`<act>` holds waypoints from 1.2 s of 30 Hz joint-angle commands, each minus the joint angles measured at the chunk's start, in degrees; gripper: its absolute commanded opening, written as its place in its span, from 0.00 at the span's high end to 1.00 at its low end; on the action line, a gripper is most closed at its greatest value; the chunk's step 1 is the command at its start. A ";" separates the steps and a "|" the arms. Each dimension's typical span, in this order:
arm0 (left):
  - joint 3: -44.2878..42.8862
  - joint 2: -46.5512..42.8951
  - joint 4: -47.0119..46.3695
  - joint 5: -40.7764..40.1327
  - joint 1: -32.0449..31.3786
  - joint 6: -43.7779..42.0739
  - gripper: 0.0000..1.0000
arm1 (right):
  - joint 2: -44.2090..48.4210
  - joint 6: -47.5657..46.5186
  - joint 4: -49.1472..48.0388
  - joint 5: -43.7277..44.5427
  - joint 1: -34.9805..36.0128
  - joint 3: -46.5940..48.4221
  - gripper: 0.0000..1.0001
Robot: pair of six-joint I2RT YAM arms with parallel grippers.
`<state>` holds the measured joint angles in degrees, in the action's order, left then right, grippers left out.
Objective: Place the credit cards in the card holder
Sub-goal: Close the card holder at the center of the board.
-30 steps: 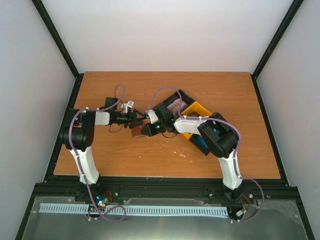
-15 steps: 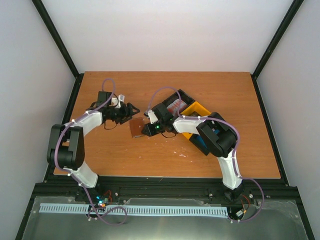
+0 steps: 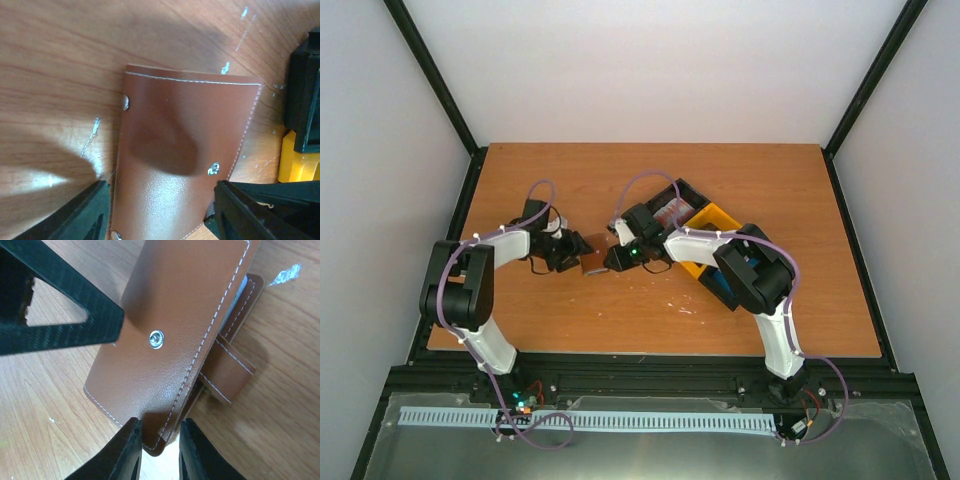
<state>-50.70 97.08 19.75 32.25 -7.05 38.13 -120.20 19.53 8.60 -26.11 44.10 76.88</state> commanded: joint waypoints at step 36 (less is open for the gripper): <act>-10.12 15.66 9.17 -2.41 -0.69 -22.81 0.52 | -3.73 -34.24 4.91 14.16 -2.44 6.65 0.59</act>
<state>-62.11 107.98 24.88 34.39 -7.51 19.66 -121.12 -10.07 15.49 -13.30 41.34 81.19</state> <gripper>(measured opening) 0.472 0.413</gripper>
